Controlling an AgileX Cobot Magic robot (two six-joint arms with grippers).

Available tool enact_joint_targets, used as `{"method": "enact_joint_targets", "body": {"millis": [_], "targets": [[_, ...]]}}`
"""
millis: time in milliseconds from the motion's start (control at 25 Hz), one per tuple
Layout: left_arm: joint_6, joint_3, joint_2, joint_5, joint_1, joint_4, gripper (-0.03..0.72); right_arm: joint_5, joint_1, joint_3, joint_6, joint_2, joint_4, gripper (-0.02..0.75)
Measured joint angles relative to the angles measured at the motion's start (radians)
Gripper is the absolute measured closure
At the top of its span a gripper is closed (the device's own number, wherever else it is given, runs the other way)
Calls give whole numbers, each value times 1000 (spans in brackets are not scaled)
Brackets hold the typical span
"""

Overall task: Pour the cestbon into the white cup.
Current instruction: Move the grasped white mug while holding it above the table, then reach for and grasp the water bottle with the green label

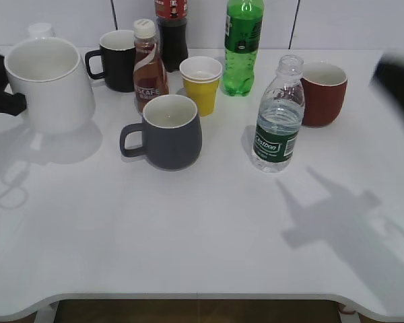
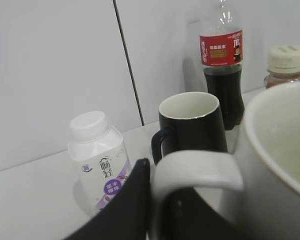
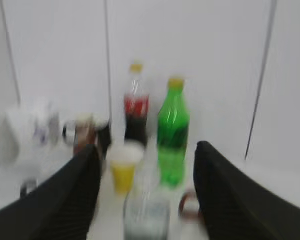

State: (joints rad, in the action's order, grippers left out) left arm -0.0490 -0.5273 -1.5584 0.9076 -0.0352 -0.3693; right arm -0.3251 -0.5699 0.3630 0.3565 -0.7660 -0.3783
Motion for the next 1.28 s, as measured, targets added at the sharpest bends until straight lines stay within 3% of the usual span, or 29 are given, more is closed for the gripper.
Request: {"method": "enact_joint_targets", "body": {"millis": [120,320,480,720,840,960,1080,1280], "targets": [[0,0,0,0,0,-3,657,-51,-3,-77,-35,-168,1,252],[0,0,0,0,0,-35,657,-296,-3,-88,-88,-422,17,103],[0,0,0,0,0,-71,657,-455,-3,-65,-183,-629,35,85],[0,0,24,-38,-22,-76,657,-544,-3,84,-300,-941,82,89],[0,0,59,-130,-79,-75,657,-549,-3,206,-308,-1071,71,134],[0,1,91,-225,-162,-76,657,-513,-3,304,-306,-1129,45,286],[0,2,121,-260,-253,-75,657,-436,-3,320,-281,-1108,102,286],[0,2,157,-294,-400,5,657,-239,-3,327,-51,-944,278,286]]}}
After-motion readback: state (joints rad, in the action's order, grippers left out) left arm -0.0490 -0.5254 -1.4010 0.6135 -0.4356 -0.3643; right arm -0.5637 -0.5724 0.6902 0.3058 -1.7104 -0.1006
